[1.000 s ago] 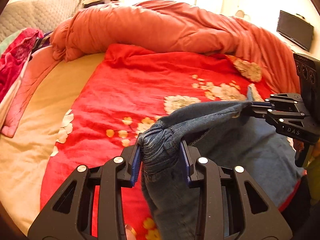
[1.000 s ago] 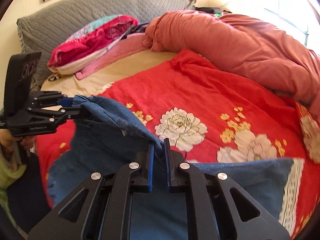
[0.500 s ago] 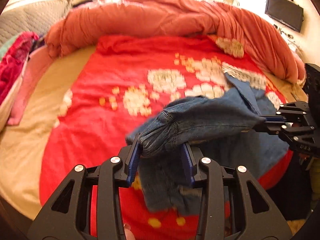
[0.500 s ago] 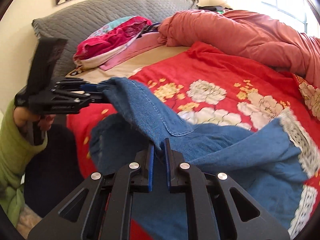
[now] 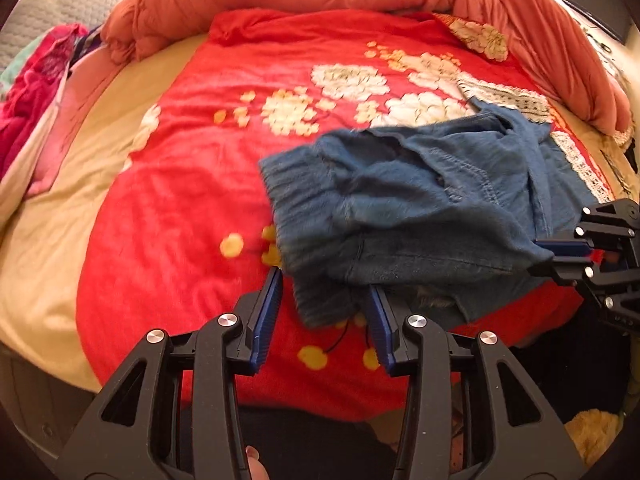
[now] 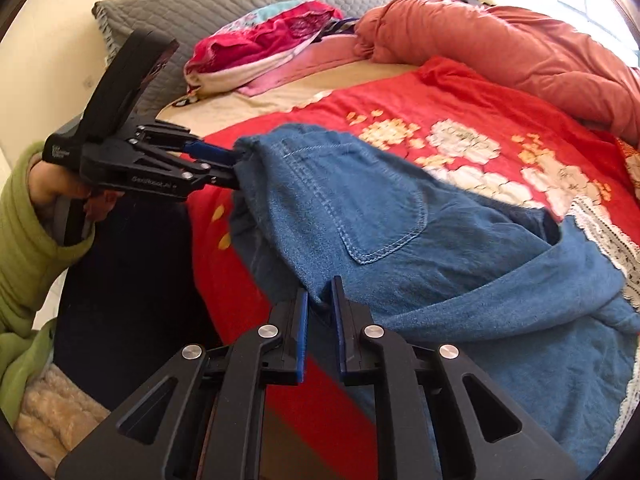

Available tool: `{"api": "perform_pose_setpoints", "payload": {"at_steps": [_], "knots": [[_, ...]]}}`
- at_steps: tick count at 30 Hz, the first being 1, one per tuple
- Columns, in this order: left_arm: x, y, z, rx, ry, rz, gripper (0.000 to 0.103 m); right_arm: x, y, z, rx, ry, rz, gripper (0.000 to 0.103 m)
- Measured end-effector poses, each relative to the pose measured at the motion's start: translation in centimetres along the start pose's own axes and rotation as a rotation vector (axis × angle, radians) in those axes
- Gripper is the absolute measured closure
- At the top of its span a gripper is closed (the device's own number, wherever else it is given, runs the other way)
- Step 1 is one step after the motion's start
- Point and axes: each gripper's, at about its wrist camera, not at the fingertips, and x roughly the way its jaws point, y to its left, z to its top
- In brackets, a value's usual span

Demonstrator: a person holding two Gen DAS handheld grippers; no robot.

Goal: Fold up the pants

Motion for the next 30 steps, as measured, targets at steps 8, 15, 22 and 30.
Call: {"api": "perform_pose_setpoints", "payload": {"at_steps": [8,15,22,30], "knots": [[-3.1,0.7,-1.5,-0.074,-0.061,-0.003,0.069,1.5,0.5,-1.0,0.0,0.069,0.032,0.087],[-4.1,-3.0,2.2,-0.017,-0.149,-0.085,0.06,1.9,1.1,-1.3,-0.016,0.094,0.074,0.084],[2.1,-4.8,2.5,0.038,0.001,0.05,0.059,-1.8,-0.2,-0.6,0.036,-0.047,0.084,0.071],[2.6,-4.8,1.6,0.053,-0.012,0.07,0.057,-0.4,-2.8,-0.3,0.15,-0.013,-0.07,0.065]]}}
